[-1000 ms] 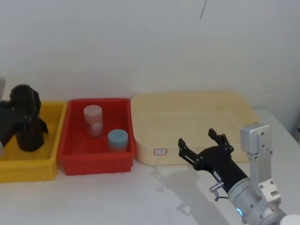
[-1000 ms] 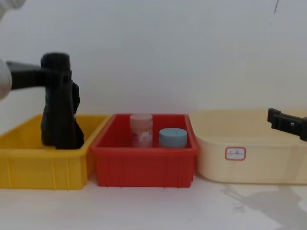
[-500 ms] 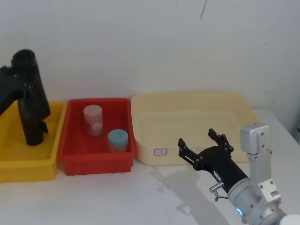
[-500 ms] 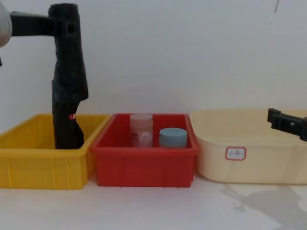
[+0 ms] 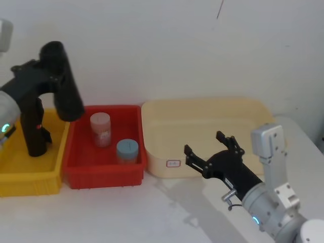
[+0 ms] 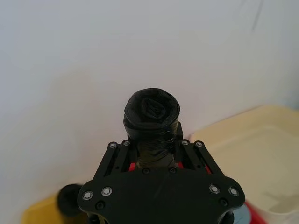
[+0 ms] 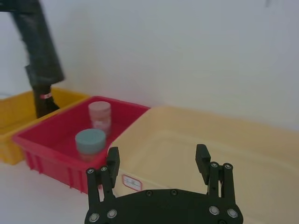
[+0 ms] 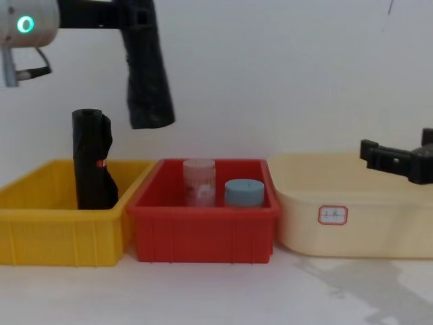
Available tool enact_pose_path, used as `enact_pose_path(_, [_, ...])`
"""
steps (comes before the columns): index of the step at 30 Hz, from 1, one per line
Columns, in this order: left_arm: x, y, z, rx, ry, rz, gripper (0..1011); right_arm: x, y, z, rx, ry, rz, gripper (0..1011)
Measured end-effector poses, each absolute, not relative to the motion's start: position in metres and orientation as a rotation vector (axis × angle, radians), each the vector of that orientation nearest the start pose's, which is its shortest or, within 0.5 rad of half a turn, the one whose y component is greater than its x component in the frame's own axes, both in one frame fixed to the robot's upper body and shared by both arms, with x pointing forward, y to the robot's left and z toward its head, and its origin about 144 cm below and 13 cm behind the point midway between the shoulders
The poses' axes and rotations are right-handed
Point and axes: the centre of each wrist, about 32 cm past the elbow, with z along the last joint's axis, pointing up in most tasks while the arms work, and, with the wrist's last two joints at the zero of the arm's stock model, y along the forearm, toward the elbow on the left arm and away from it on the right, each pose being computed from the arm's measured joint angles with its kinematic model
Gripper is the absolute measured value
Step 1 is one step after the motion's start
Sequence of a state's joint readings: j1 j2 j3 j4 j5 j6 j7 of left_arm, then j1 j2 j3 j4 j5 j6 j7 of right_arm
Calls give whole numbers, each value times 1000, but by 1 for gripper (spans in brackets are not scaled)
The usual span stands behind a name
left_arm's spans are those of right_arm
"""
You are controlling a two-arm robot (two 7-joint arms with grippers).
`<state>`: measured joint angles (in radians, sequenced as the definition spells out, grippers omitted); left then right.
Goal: Pick up the garbage bag with the one hand and transfer it to the other hand.
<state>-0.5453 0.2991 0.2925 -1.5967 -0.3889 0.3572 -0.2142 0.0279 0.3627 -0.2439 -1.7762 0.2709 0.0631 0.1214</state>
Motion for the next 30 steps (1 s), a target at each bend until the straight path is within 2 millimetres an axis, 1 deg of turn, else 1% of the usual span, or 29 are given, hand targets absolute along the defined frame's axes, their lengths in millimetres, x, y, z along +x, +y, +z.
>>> enact_pose_path(8, [571, 201, 1340, -62, -89, 974, 392, 459, -232, 1219, -32, -152, -1077, 999])
enact_pose_path(17, [580, 180, 1342, -71, -65, 895, 392, 467, -226, 1232, -40, -129, -1020, 1000])
enact_pose_path(30, [585, 162, 1344, -71, -45, 819, 391, 484, -219, 1242, -47, -90, -995, 1000])
